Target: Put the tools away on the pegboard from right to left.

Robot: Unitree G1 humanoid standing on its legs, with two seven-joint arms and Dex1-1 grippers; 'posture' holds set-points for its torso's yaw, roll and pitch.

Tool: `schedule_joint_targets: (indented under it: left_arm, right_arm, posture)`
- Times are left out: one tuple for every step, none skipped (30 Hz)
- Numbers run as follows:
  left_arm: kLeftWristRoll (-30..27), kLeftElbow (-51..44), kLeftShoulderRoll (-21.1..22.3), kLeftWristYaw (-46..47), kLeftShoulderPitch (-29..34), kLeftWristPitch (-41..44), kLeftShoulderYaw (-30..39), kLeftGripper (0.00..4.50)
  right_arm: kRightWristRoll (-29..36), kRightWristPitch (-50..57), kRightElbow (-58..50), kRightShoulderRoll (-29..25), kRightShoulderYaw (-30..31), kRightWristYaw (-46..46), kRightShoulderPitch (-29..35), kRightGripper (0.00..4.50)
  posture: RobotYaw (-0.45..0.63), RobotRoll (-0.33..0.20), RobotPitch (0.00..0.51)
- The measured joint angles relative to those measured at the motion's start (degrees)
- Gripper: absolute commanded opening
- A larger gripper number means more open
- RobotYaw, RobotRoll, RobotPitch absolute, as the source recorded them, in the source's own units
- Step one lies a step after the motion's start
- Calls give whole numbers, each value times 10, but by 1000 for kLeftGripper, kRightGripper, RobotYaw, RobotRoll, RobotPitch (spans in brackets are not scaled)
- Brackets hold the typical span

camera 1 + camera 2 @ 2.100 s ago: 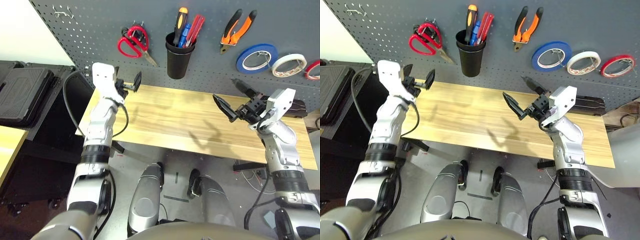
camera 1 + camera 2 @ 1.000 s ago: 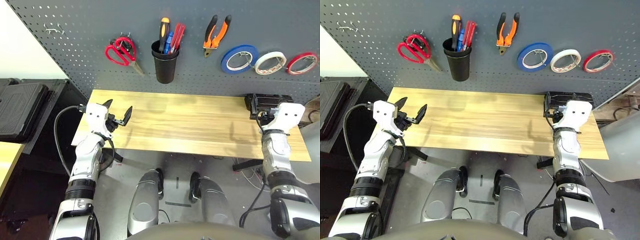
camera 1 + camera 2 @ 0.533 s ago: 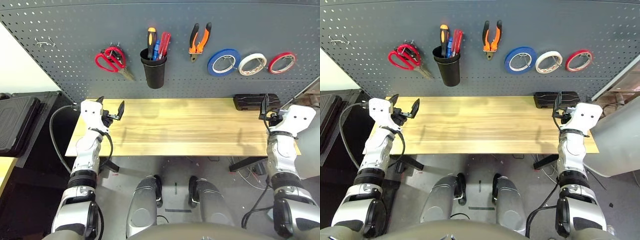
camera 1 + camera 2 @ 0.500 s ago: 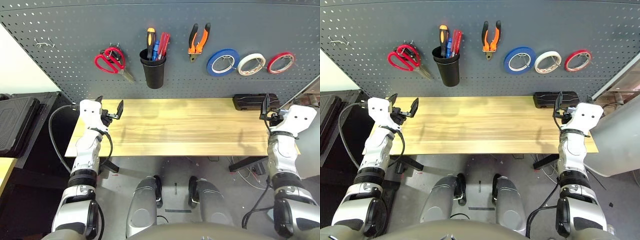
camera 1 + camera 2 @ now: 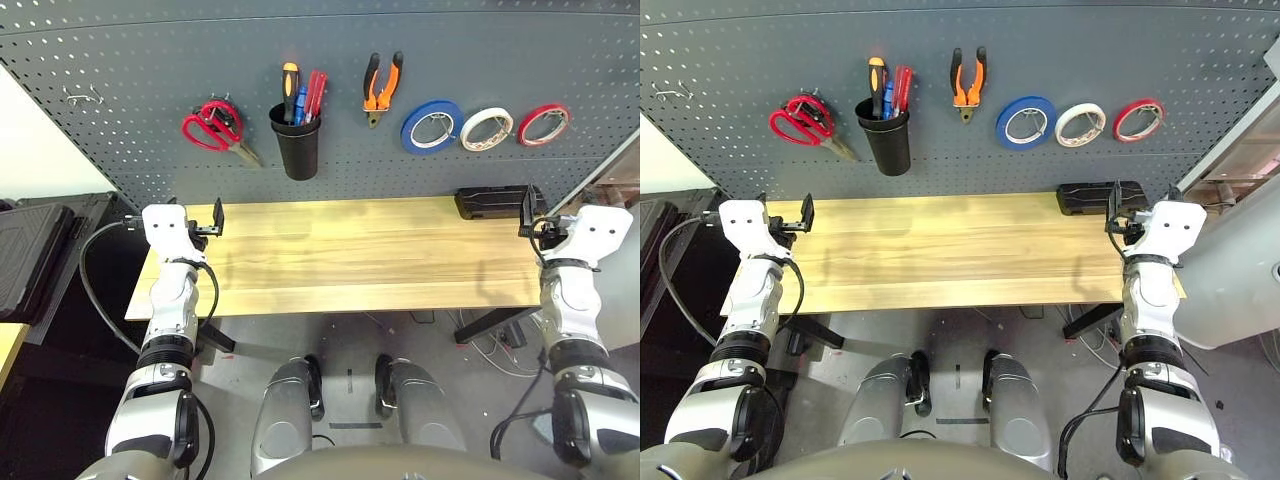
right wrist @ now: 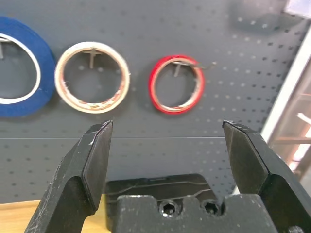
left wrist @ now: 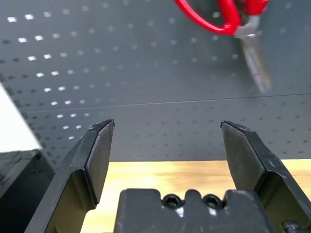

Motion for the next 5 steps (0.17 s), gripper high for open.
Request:
schedule_joint_targets:
  left_arm:
    - [0,0,0,1,2,-1,0,4490]
    - [0,0,2,1,4,-1,1,4490]
    - [0,0,4,2,5,-1,2,4490]
    - [1,0,4,2,5,-1,2,4490]
    - [1,1,5,2,6,-1,2,4490]
  right_arm:
    - [0,0,2,0,1,1,-5,4500]
    - [0,0,3,0,2,1,-12,4500]
    - [-1,0,3,0,4,2,-17,4500]
    - [-1,0,5,0,4,1,-17,4500]
    - [-1,0,7,1,4,1,-18,4500]
  posture:
    - [73,0,112]
    - [71,0,113]
    - [71,0,113]
    - [71,0,113]
    - [70,0,114]
